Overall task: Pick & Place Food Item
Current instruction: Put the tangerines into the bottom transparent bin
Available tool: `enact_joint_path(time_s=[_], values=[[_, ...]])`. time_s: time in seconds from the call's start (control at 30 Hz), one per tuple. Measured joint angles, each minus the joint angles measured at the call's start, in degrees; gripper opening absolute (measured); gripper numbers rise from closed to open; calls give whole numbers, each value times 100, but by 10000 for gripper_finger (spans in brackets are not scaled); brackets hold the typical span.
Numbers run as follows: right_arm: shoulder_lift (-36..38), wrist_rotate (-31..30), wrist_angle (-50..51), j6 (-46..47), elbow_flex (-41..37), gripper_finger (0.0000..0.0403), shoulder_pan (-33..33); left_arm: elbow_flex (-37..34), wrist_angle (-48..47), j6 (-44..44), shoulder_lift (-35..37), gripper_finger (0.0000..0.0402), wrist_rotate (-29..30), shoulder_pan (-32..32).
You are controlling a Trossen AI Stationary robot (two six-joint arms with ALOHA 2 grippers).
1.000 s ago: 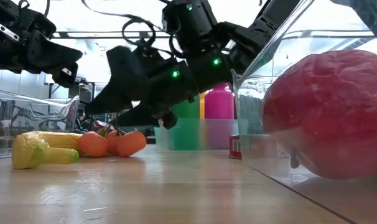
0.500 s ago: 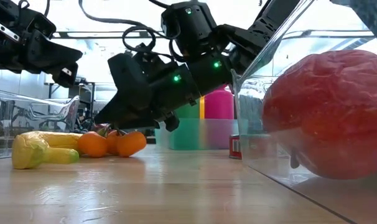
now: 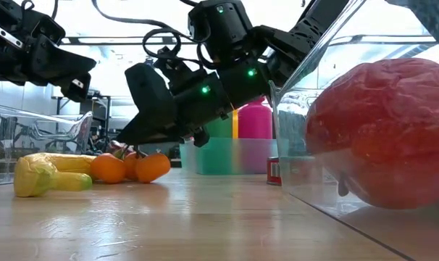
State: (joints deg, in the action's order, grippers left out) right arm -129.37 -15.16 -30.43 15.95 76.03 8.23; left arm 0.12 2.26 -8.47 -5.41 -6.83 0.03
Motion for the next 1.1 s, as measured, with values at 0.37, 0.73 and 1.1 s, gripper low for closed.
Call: enact_joint_path(time_s=[0.37,0.73,1.1], values=[[29,2,11,46,-2,15,0,-1,-1,0,0,1,-2,0],[70,7,24,58,21,15,0,-2,-2,0,0,1,0,0],[767,-284,30,-15,-5,15,47,-2,-2,0,2,1,0,-2]])
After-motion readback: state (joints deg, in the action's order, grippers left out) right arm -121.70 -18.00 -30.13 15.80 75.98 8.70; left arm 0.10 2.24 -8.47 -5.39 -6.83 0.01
